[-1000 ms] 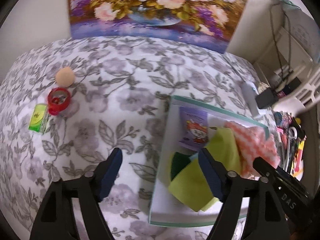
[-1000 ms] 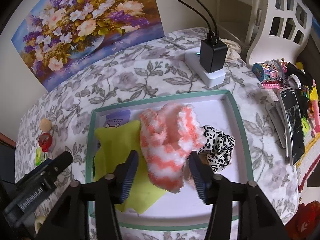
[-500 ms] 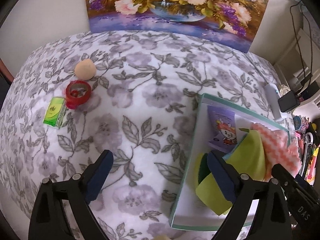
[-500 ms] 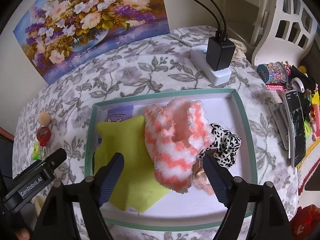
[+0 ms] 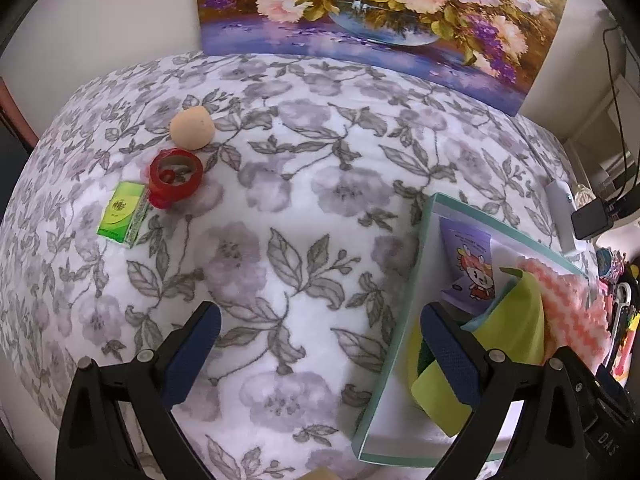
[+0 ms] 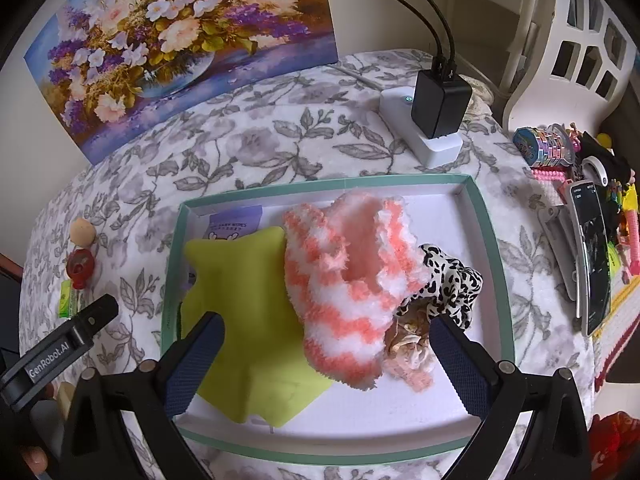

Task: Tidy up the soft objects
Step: 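Move both tools back toward the green tissue pack and red tape roll, then grasp the green tissue pack with the left tool while the right grasps the red tape roll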

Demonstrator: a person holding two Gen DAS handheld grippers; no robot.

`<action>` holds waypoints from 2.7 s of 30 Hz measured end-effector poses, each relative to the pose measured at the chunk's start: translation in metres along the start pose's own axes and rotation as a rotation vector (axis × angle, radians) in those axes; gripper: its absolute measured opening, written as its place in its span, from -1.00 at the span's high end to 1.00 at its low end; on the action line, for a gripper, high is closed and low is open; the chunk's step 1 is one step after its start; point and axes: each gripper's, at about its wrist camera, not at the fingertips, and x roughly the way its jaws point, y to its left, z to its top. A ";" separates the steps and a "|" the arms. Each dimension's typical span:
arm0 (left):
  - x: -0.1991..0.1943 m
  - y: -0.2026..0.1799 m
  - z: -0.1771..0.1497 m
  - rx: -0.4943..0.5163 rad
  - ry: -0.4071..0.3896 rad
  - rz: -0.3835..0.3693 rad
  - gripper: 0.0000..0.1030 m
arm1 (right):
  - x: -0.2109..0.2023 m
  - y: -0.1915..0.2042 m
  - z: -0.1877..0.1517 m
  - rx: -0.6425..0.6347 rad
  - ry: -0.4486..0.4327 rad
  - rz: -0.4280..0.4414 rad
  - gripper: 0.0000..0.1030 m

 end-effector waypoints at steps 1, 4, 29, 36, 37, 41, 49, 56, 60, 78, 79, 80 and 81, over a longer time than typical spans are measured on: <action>0.000 0.001 0.001 -0.004 -0.001 -0.001 -0.94 | 0.000 0.000 0.000 -0.001 0.000 0.000 -1.00; -0.002 0.008 0.004 -0.021 -0.008 0.000 -0.94 | -0.002 0.005 0.000 -0.005 -0.008 -0.004 -1.00; -0.021 0.157 0.022 -0.259 -0.052 0.122 -0.94 | -0.015 0.121 -0.025 -0.238 -0.047 0.074 -1.00; -0.021 0.186 0.018 -0.309 -0.049 0.135 -0.94 | -0.012 0.148 -0.033 -0.275 -0.037 0.099 -1.00; -0.021 0.188 0.018 -0.314 -0.049 0.134 -0.94 | -0.012 0.150 -0.034 -0.279 -0.035 0.101 -1.00; -0.018 0.199 0.016 -0.350 -0.045 0.118 -0.94 | -0.008 0.161 -0.037 -0.300 -0.033 0.125 -1.00; -0.006 0.208 0.021 -0.385 -0.026 0.043 -0.94 | 0.004 0.183 -0.034 -0.305 -0.044 0.193 -1.00; -0.002 0.233 0.029 -0.435 -0.046 0.040 -0.94 | 0.015 0.212 -0.027 -0.329 -0.058 0.250 -1.00; 0.004 0.243 0.034 -0.449 -0.062 0.035 -0.94 | 0.027 0.232 -0.022 -0.343 -0.049 0.288 -1.00; 0.064 0.236 0.041 -0.389 -0.047 -0.015 -0.94 | 0.087 0.278 0.001 -0.351 -0.038 0.310 -1.00; 0.065 0.234 0.042 -0.381 -0.049 -0.013 -0.94 | 0.090 0.278 0.004 -0.345 -0.035 0.314 -1.00; 0.067 0.234 0.042 -0.379 -0.050 -0.012 -0.94 | 0.093 0.277 0.006 -0.338 -0.033 0.316 -1.00; 0.068 0.234 0.042 -0.381 -0.052 -0.014 -0.94 | 0.095 0.277 0.008 -0.332 -0.031 0.319 -1.00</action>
